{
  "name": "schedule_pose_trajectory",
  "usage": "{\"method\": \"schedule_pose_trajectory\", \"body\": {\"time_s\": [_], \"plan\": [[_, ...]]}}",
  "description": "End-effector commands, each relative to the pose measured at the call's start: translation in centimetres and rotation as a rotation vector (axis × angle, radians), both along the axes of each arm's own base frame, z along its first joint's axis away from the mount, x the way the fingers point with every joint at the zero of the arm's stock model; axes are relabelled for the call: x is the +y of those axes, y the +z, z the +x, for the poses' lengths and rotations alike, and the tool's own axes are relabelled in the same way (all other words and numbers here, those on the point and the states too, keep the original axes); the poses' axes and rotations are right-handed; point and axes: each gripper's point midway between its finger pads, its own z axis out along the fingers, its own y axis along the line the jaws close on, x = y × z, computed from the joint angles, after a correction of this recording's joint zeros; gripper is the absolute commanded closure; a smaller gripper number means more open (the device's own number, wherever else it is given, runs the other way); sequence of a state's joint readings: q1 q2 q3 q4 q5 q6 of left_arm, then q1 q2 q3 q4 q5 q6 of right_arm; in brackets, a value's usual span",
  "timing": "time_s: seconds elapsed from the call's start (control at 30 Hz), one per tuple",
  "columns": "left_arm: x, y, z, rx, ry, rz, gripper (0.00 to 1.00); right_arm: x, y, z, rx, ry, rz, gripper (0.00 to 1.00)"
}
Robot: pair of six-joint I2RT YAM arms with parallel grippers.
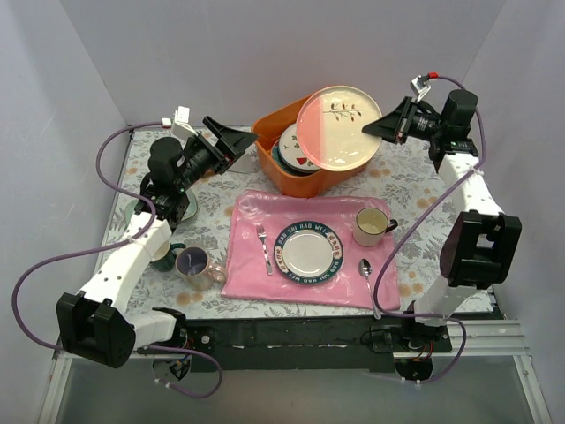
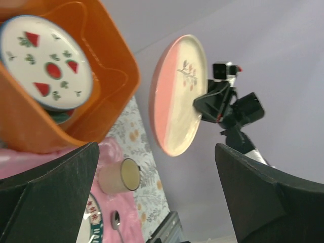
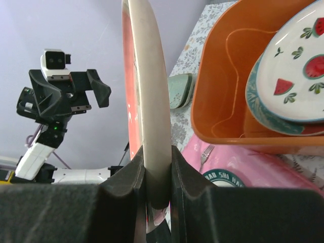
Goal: Place the mixed dishes into the plastic bin
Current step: Pick up the plate at the center of the board, then place the plate in the plastic bin.
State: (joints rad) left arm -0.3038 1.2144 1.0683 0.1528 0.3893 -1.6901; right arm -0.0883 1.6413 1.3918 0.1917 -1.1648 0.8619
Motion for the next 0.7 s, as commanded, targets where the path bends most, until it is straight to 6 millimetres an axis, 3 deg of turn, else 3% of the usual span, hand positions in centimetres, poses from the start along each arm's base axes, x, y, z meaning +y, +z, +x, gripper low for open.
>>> {"method": "schedule_pose_trajectory", "body": {"time_s": [0.0, 0.03, 0.1, 0.13, 0.2, 0.27, 0.3, 0.33, 0.67], "plan": [[3.1, -3.7, 0.2, 0.138, 0.122, 0.14, 0.02, 1.1, 4.5, 2.4, -0.185, -0.018, -0.045, 0.99], [3.7, -3.9, 0.3, 0.149, 0.14, 0.156, 0.02, 1.2, 3.2, 3.5, -0.163, -0.026, -0.06, 0.99], [4.5, -4.7, 0.1, 0.186, 0.173, 0.173, 0.02, 1.6, 4.1, 4.8, -0.195, -0.051, -0.078, 0.99], [4.9, -5.0, 0.1, 0.197, 0.186, 0.177, 0.02, 1.6, 2.9, 5.8, -0.179, -0.057, -0.096, 0.99], [5.6, -5.6, 0.0, 0.22, 0.216, 0.184, 0.02, 2.0, 3.4, 7.1, -0.208, -0.082, -0.117, 0.99], [6.2, -5.8, -0.3, 0.232, 0.241, 0.188, 0.02, 1.9, 1.8, 8.7, -0.179, -0.114, -0.147, 0.99], [6.4, -5.9, -0.4, 0.236, 0.25, 0.192, 0.02, 1.8, 1.5, 9.2, -0.176, -0.126, -0.157, 0.99], [6.8, -5.7, -0.4, 0.232, 0.271, 0.195, 0.02, 3.0, 1.2, 9.6, -0.179, -0.112, -0.166, 0.99], [8.3, -6.6, -0.6, 0.272, 0.334, 0.226, 0.02, 4.9, -3.0, 13.0, -0.15, -0.137, -0.24, 0.99]]}}
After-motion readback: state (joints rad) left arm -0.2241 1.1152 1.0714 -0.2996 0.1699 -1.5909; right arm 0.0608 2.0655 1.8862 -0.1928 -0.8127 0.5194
